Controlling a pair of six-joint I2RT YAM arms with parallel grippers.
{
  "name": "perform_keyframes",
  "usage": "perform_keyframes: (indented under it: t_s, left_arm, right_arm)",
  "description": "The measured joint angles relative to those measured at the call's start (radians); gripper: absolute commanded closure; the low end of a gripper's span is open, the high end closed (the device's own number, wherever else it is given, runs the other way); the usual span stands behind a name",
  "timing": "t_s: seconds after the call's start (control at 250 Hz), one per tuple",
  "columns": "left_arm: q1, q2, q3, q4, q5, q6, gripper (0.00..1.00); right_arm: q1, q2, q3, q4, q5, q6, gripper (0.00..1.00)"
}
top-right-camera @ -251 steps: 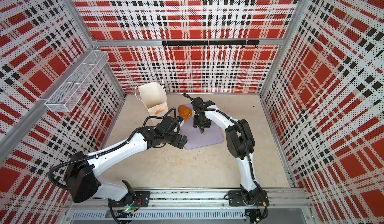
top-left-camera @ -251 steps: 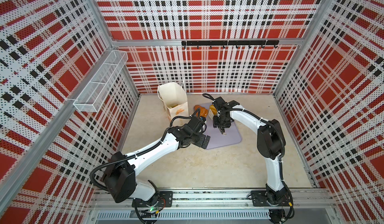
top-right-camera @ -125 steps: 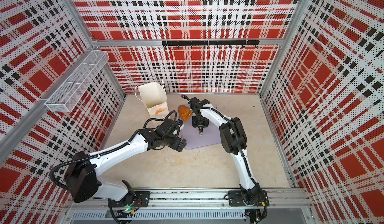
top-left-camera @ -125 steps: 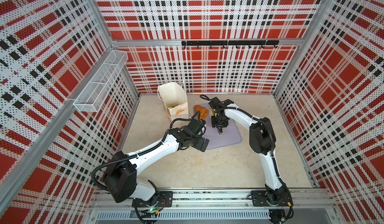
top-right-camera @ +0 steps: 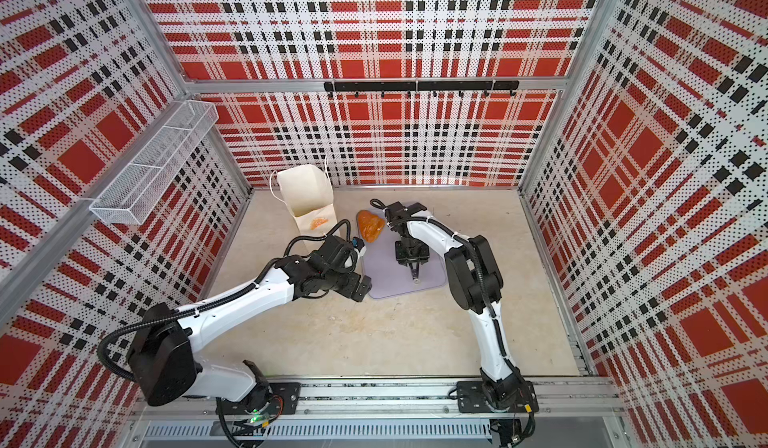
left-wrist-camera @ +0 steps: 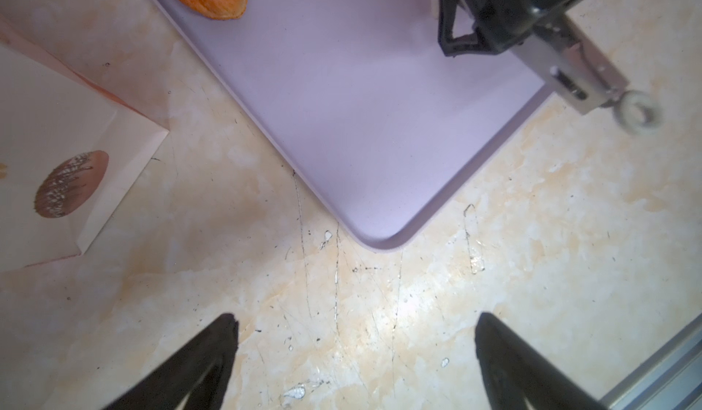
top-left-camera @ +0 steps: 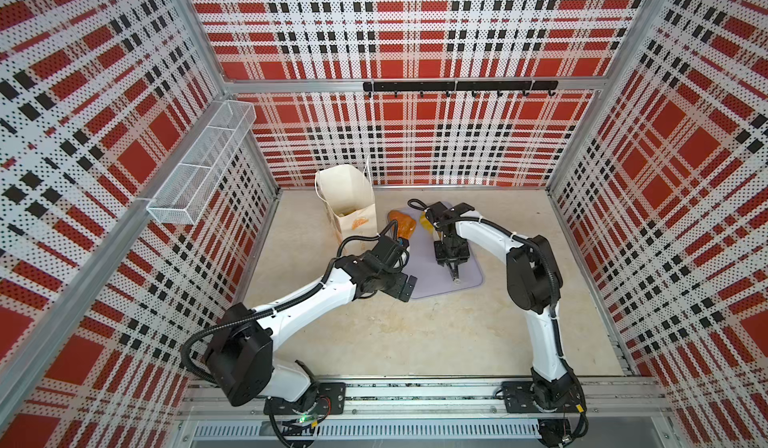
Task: Place the fake bread into the paper bag
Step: 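Lower the tongs onto the yellow striped croissant and pinch it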
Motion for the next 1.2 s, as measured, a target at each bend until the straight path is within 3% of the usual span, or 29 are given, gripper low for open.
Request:
perform_keyframes:
  t_s: [0.456, 1.196]
  left_arm:
    - [0.006, -0.012, -0.001, 0.009, 0.038, 0.0, 0.01]
    - [0.011, -0.026, -0.013, -0.01, 0.031, -0.017, 0.01]
  right_arm:
    - [0.028, -0.058, -0.018, 0.039, 0.028, -0.097, 0.46]
    - [-0.017, 0.154, 0.246, 0.043, 0.069, -0.237, 0.41]
